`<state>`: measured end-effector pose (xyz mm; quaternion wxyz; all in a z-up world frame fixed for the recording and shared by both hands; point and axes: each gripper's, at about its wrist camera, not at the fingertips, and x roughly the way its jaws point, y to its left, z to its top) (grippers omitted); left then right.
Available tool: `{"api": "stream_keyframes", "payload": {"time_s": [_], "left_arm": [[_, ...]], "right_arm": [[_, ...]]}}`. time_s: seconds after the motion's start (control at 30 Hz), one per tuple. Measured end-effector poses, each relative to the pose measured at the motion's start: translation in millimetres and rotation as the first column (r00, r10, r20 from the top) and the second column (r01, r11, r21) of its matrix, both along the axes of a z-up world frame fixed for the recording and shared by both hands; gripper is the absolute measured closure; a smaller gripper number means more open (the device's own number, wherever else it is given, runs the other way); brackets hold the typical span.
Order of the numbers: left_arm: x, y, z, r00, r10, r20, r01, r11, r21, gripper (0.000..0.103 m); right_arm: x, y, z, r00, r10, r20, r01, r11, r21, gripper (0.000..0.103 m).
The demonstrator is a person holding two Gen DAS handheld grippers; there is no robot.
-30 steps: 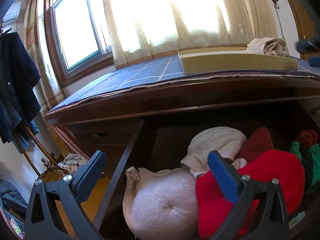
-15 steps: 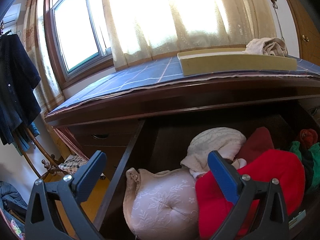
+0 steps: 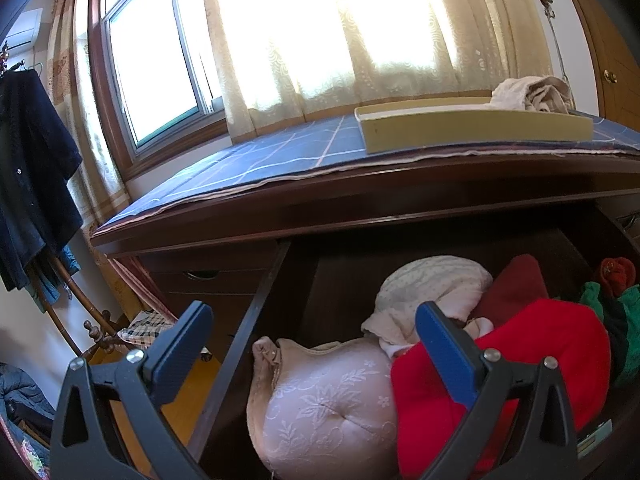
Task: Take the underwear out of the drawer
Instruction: 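Move the open right gripper back down into the drawer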
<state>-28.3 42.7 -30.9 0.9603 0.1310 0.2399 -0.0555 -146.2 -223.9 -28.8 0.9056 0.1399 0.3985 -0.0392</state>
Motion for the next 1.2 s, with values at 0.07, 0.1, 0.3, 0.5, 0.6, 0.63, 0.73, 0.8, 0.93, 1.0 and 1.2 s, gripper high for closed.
{"api": "stream_keyframes", "payload": {"time_s": [0.07,0.1,0.3,0.5,0.6,0.63,0.73,0.8,0.93,1.0,1.2], "left_arm": [[-0.1,0.1,0.0,1.0,0.0,0.0,0.0,1.0,0.0,0.0],[0.0,0.0,0.2,1.0,-0.001,0.001,0.001,1.0,-0.001,0.0],[-1.7,0.2,1.0,1.0,-0.003,0.009,0.003,1.0,-0.002,0.0],[-1.7,0.5,1.1,1.0,-0.003,0.011,0.003,1.0,0.001,0.0],[-1.4,0.1,0.8,1.0,-0.004,0.013,0.004,1.0,0.001,0.0],[-1.1,0.2,0.8,1.0,-0.004,0.014,0.004,1.0,0.002,0.0],[-1.3,-0.2,0.5,1.0,-0.003,0.016,0.003,1.0,0.002,0.0],[-1.4,-0.2,0.4,1.0,-0.003,0.015,0.003,1.0,0.001,0.0],[-1.4,-0.1,0.4,1.0,-0.004,0.016,0.004,1.0,0.002,0.0],[-1.2,0.1,0.5,1.0,-0.004,0.016,0.004,1.0,0.001,0.0],[-1.8,0.0,0.5,1.0,-0.005,0.02,0.005,1.0,0.0,0.0]], "right_arm": [[3.2,3.7,-5.1,1.0,0.02,-0.019,-0.02,1.0,0.013,0.027],[5.2,4.7,-7.8,0.999,0.027,-0.033,-0.026,1.0,0.015,0.027],[17.2,2.7,-24.0,0.993,0.025,-0.117,-0.019,0.998,0.057,0.027],[46.8,16.3,-31.9,0.973,0.044,-0.228,-0.059,0.997,-0.057,0.027],[60.6,23.0,-36.5,0.96,0.058,-0.273,-0.083,0.993,-0.082,0.027],[64.2,24.7,-38.1,0.957,0.058,-0.285,-0.088,0.992,-0.095,0.027],[72.9,29.7,-42.2,0.948,0.064,-0.31,-0.11,0.985,-0.132,0.027],[77.4,34.1,-45.8,0.941,0.069,-0.332,-0.13,0.978,-0.165,0.027],[83.9,43.9,-52.1,0.926,0.096,-0.365,-0.18,0.963,-0.203,0.028],[89.2,47.9,-56.5,0.917,0.122,-0.38,-0.197,0.967,-0.164,0.039],[86.3,40.4,-57.7,0.92,0.139,-0.365,-0.178,0.981,-0.074,0.071]]}}
